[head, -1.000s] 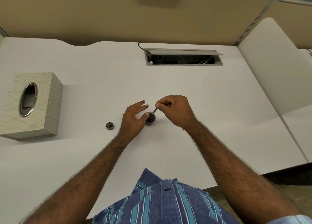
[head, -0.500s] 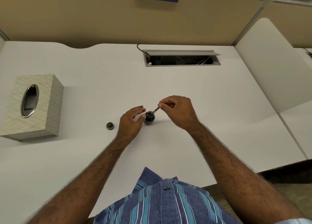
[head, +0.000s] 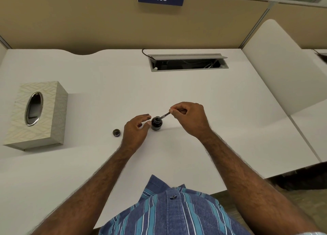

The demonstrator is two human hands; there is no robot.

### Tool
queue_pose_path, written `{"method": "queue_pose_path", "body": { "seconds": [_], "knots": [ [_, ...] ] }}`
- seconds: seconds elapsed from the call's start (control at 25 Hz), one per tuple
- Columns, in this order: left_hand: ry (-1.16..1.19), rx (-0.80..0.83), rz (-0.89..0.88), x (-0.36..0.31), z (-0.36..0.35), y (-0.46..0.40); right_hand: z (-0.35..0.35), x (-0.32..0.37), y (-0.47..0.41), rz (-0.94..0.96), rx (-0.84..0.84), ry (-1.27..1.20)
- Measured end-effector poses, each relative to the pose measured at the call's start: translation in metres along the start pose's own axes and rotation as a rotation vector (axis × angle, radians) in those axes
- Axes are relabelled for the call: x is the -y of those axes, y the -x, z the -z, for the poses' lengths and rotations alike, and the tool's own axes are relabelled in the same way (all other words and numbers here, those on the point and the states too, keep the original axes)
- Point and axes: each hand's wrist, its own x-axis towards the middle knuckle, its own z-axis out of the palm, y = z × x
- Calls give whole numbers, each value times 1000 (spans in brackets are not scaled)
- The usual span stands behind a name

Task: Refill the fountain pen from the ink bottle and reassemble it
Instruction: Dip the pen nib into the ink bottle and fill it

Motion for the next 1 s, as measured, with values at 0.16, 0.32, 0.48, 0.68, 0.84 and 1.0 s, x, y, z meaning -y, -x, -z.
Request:
{"method": "queue_pose_path", "body": {
  "seconds": [0.16,0.32,0.48,0.68,0.84,1.0],
  "knots": [
    [-5,4,-4,-1,5,4,1,1,5,-12,-22,-18],
    [4,11,6,-2,10,8,3,-1,11,-46,-53,-47],
    [8,19,12,-5,13,15,3,-4,20,-109,-114,-147],
    [7,65,-34,-12,10,25,-4,-4,35,-307,-208,-530],
    [40,105,-13,-29,3,33,-12,3,48,-558,-204,-1019],
    [187,91,43,-50,0,37,-20,11,53,-728,-165,-1326]
  ]
}}
